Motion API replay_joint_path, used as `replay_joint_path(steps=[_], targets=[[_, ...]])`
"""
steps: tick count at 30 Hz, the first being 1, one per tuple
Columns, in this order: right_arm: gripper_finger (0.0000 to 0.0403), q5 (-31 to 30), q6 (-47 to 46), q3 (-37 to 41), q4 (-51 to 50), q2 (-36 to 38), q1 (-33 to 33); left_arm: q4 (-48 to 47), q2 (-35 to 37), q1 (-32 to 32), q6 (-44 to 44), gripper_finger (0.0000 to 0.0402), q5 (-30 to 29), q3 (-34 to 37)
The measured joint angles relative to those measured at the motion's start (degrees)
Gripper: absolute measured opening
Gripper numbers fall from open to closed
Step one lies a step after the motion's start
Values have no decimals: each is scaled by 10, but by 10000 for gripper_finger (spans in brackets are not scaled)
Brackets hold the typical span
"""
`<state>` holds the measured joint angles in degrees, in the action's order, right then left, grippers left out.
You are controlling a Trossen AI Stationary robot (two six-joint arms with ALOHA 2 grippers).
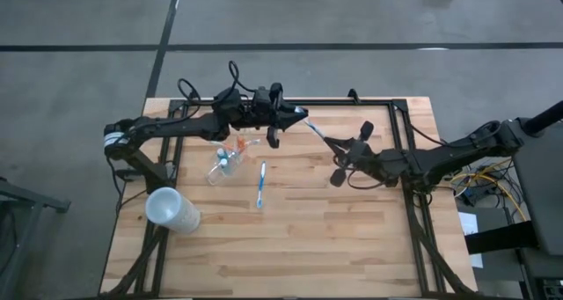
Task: Pick & Place toothbrushing station
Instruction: Put the top blue toothbrush into the transparent organizer
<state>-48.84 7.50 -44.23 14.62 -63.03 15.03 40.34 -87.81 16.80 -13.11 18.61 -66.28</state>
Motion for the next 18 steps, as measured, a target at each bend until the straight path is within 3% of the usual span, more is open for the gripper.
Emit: replay_joint_path(steps=[18], targets=[[13, 13, -15, 0, 2, 30, 3, 0, 0, 0, 8, 38, -5, 0]])
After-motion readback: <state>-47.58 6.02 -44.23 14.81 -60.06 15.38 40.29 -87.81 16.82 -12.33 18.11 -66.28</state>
